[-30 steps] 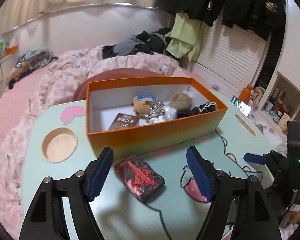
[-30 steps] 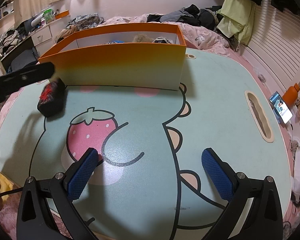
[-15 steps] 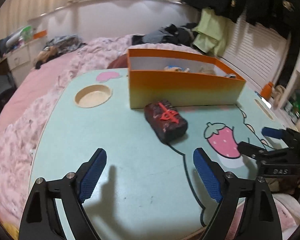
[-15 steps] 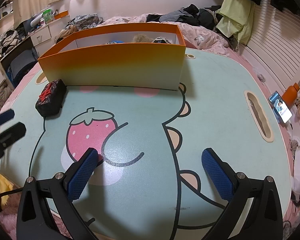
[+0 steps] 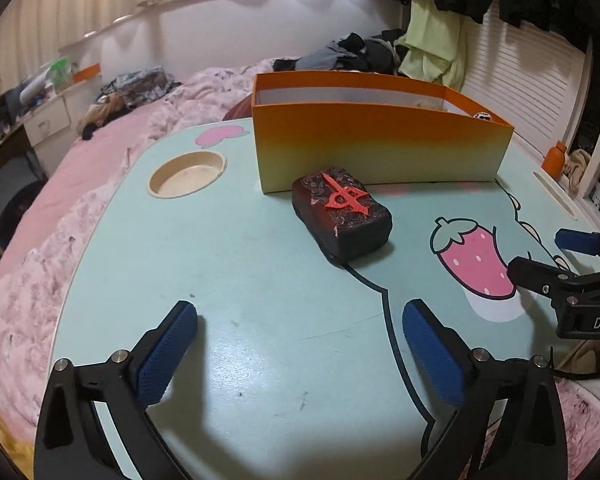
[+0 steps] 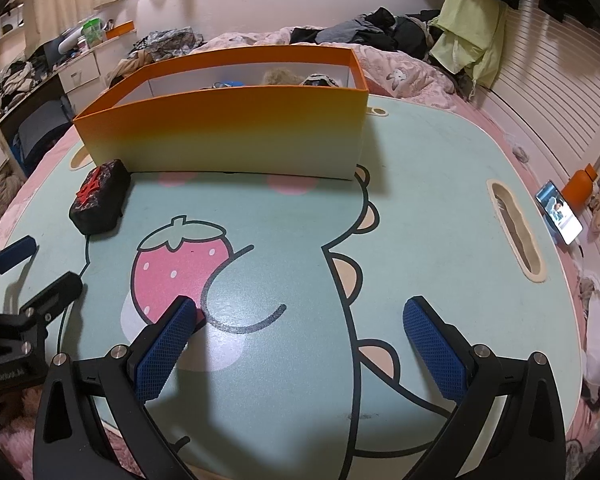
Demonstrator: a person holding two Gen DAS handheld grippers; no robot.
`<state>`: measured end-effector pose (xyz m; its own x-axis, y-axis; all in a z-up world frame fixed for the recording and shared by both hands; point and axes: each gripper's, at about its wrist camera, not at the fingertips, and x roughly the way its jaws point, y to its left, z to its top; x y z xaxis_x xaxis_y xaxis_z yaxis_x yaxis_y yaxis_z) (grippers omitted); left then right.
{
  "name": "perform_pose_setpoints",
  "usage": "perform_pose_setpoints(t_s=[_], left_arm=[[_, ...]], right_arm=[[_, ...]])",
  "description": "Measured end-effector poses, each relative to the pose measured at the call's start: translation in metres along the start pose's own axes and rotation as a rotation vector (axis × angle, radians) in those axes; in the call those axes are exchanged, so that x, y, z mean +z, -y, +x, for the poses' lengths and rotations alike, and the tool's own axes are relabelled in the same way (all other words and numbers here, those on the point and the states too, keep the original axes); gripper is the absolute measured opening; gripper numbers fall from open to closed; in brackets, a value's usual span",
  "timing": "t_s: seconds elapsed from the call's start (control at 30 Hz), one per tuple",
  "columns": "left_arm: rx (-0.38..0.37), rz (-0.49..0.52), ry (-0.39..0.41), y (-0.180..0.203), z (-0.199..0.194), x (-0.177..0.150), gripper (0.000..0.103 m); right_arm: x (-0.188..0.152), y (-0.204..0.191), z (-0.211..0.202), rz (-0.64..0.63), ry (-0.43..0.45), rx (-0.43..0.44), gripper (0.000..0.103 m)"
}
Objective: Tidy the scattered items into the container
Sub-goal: 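Reach into the orange box and grasp the silver metal cup with the right gripper, then lift the silver cup out and set it on the table, open right gripper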
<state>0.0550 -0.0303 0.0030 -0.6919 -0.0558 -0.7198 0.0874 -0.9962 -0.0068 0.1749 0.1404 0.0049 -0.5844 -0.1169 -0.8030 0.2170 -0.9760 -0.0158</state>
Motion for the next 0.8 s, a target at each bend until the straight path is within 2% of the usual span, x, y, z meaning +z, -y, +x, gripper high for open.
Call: perform_pose_setpoints(t_s=[0.1, 0.2, 0.27, 0.33, 0.37, 0.43, 0.47, 0.53, 0.57, 0.6, 0.67, 0.8], left_arm=[[0.001, 0.0, 0.001, 0.0, -0.001, 0.0, 0.103], [0.001, 0.0, 0.001, 0.0, -0.001, 0.0, 0.103], [0.0, 0.002, 0.001, 0.0, -0.001, 0.0, 0.103], [-0.003, 0.004, 0.001, -0.001, -0.001, -0.001, 0.103], [-0.004, 0.004, 0.002, -0.001, -0.001, -0.001, 0.103], [-0.005, 0.005, 0.003, 0.0, -0.002, -0.001, 0.103], [-0.005, 0.005, 0.003, 0.0, -0.002, -0.001, 0.103], [-0.005, 0.005, 0.003, 0.0, -0.001, -0.001, 0.103], [-0.005, 0.004, 0.003, 0.0, -0.002, -0.001, 0.103], [-0.005, 0.004, 0.003, 0.0, -0.002, -0.001, 0.103], [-0.006, 0.006, 0.004, 0.001, -0.002, -0.001, 0.103], [-0.014, 0.01, 0.006, 0.001, -0.001, -0.001, 0.103]], right_arm=[[0.003, 0.003, -0.006, 0.018, 0.017, 0.021, 0.103], [0.019, 0.007, -0.028, 0.031, 0.109, 0.025, 0.101], [0.043, 0.012, -0.05, 0.058, 0.183, 0.08, 0.091], [0.069, 0.017, -0.062, 0.089, 0.22, 0.187, 0.072], [0.085, 0.018, -0.064, 0.097, 0.218, 0.243, 0.068], [0.115, 0.016, -0.059, 0.095, 0.18, 0.29, 0.054], [0.13, 0.012, -0.051, 0.091, 0.149, 0.293, 0.051], [0.151, 0.0, -0.03, 0.081, 0.068, 0.332, 0.035], [0.159, -0.009, -0.016, 0.072, 0.016, 0.366, 0.032], [0.166, -0.018, -0.001, 0.065, -0.037, 0.389, 0.03], [0.175, -0.032, 0.028, 0.05, -0.12, 0.341, 0.03], [0.174, -0.05, 0.062, 0.054, -0.141, 0.231, 0.031]])
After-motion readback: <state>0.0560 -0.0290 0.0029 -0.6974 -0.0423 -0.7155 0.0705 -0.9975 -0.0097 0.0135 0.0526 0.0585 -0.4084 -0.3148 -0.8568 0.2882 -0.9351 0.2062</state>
